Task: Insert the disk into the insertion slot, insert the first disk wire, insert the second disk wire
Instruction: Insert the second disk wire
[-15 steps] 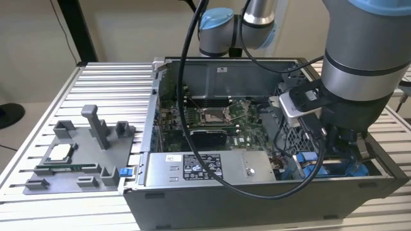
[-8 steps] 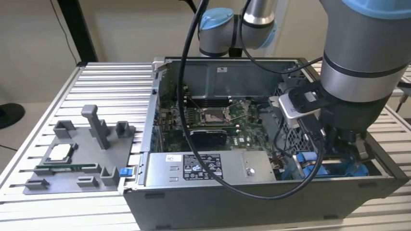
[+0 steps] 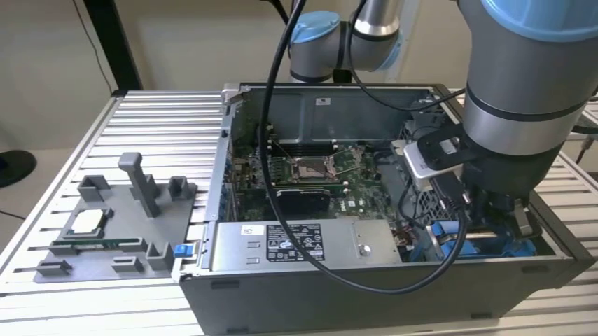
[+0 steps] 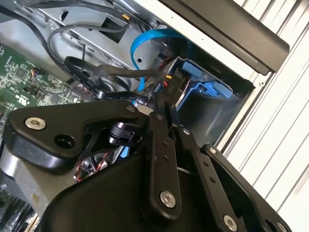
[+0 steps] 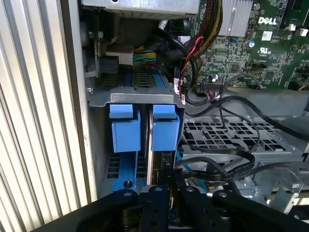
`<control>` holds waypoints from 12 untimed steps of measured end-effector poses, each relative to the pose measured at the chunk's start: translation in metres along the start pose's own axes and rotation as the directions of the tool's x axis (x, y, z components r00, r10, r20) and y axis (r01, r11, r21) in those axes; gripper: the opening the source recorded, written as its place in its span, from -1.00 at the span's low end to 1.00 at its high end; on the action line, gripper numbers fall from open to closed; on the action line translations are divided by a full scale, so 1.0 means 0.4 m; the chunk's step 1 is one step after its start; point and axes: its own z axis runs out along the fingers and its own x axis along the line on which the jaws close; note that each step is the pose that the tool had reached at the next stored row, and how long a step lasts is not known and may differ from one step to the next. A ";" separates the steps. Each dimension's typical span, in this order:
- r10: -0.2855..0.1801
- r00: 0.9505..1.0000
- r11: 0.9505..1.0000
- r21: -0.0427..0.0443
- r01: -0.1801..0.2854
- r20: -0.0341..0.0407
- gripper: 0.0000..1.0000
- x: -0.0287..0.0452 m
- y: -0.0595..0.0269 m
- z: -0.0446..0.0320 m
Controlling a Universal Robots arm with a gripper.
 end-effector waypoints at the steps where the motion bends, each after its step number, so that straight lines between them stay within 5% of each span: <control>1: 0.000 1.000 1.000 0.001 0.000 -0.001 -1.00 0.000 0.001 0.002; 12: 0.000 1.000 1.000 0.002 0.000 0.001 -1.00 0.001 0.003 0.009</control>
